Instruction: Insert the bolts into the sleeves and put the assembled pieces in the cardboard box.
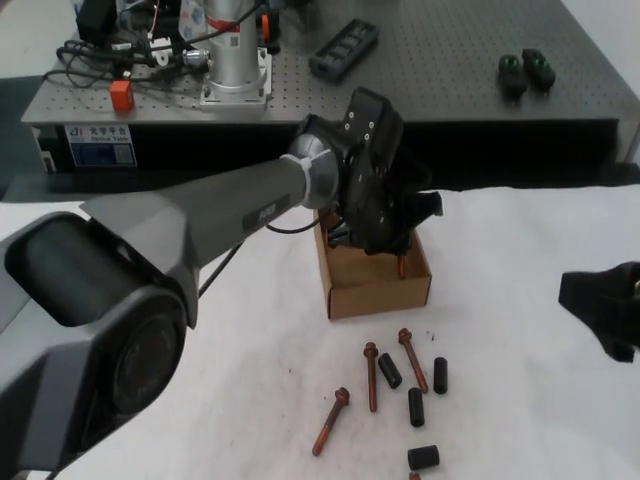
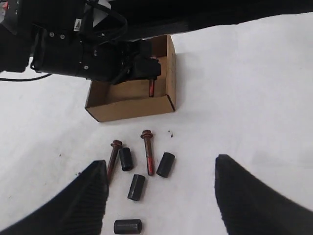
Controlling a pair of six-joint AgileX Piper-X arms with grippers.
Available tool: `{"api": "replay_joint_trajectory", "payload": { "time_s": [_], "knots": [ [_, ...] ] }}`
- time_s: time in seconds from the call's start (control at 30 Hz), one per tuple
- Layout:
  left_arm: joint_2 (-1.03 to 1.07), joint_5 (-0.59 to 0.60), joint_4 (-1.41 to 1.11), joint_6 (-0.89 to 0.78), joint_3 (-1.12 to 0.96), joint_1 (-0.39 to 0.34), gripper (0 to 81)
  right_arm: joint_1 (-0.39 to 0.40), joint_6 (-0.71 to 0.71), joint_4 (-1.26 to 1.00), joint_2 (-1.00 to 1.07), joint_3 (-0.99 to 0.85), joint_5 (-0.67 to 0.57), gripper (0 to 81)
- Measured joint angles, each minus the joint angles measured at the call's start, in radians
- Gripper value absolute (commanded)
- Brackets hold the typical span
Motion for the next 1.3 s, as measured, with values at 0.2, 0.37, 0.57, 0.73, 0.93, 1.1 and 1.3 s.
{"api": "replay_joint_trajectory", "payload": {
  "time_s": [0.2, 0.37, 0.57, 0.73, 0.93, 1.1, 1.3],
  "knots": [
    [0.000, 0.017, -0.001, -0.020, -0.008, 0.000, 29.3, 0.000, -0.011, -0.021, 0.155, 0.000, 0.009, 47.3],
    [-0.016, 0.077, 0.022, -0.020, -0.009, 0.002, 29.3, 0.016, -0.016, -0.046, 0.298, -0.004, 0.016, 44.0],
    [-0.245, -0.140, 0.176, 0.199, 0.040, 0.003, 29.3, 0.093, -0.023, -0.075, 0.536, -0.092, 0.034, 42.8],
    [-0.399, -0.184, 0.143, 0.236, 0.180, 0.013, 29.3, 0.156, -0.023, -0.093, 0.725, -0.201, 0.092, 42.8],
    [-0.518, -0.193, 0.102, 0.253, 0.369, 0.026, 29.3, 0.191, -0.023, -0.096, 0.945, -0.323, 0.109, 41.2],
    [-0.621, -0.193, 0.070, 0.258, 0.511, 0.039, 29.3, 0.195, -0.014, -0.084, 1.026, -0.351, 0.111, 36.5],
    [-0.722, -0.193, 0.040, 0.258, 0.636, 0.057, 29.3, 0.195, -0.001, -0.079, 1.077, -0.354, 0.135, 29.8]
  ]
}}
